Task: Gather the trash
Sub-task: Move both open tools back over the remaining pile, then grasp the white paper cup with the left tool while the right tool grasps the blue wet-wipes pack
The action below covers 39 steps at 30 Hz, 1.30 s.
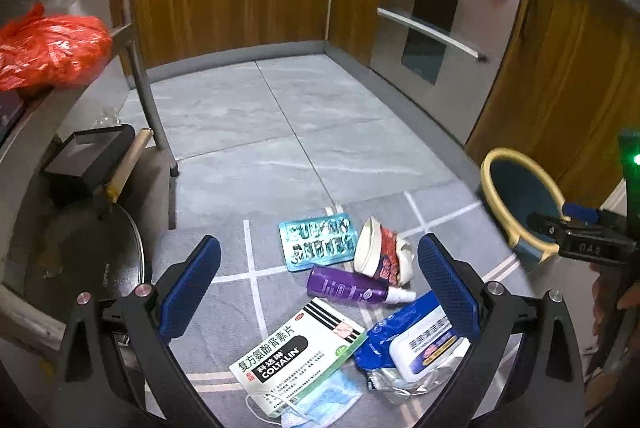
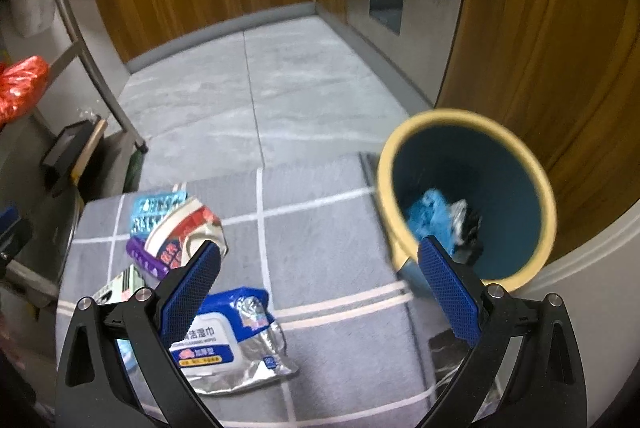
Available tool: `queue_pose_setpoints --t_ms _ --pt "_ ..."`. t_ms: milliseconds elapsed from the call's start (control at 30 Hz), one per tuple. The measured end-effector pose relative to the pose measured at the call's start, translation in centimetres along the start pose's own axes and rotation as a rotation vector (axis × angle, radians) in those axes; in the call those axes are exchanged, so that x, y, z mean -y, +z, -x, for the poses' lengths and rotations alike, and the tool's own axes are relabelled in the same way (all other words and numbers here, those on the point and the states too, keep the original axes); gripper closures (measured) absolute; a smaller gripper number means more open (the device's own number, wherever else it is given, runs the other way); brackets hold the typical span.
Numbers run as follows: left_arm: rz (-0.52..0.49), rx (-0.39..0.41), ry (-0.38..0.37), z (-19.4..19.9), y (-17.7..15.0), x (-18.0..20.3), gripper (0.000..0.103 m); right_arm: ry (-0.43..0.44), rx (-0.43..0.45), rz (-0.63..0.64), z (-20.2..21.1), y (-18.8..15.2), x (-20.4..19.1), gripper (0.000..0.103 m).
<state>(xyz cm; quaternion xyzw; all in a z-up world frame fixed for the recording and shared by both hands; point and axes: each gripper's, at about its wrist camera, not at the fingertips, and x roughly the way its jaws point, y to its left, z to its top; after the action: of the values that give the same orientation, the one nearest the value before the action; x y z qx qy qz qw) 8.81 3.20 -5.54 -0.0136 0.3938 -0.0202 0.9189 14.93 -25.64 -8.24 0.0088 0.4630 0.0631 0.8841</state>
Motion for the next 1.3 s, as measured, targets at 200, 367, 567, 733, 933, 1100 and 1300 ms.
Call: queue_pose_setpoints --t_ms 200,367,567,733,933,1100,1300 --pt "-0.126 -0.041 0.008 -2.7 -0.3 2.0 0.006 0.017 -0.069 0.032 -2.4 -1.0 -0.7 0.005" --pt "-0.138 -0.047 -0.034 -4.3 0.3 2.9 0.006 0.053 -0.118 0.059 -3.9 -1.8 -1.1 0.005" --pt "-0.164 -0.083 -0.078 -7.9 0.8 4.6 0.006 0.039 -0.131 0.06 -4.3 -1.6 -0.8 0.005" --pt "-0.172 -0.158 -0.103 -11.2 0.4 5.4 0.02 0.043 -0.139 0.095 -4.5 -1.7 -1.0 0.005" --pt "-0.116 -0.228 -0.149 -13.8 0.0 5.3 0.04 0.057 -0.159 0.131 -5.0 -2.0 -1.3 0.005" --pt "-0.08 -0.258 -0.19 -15.0 0.1 5.1 0.051 0.083 -0.168 0.132 -5.2 -1.9 -1.4 0.005" --pt "-0.117 -0.316 -0.227 -15.6 -0.4 5.8 0.096 0.099 -0.174 0.136 -5.2 -1.9 -1.6 0.005"
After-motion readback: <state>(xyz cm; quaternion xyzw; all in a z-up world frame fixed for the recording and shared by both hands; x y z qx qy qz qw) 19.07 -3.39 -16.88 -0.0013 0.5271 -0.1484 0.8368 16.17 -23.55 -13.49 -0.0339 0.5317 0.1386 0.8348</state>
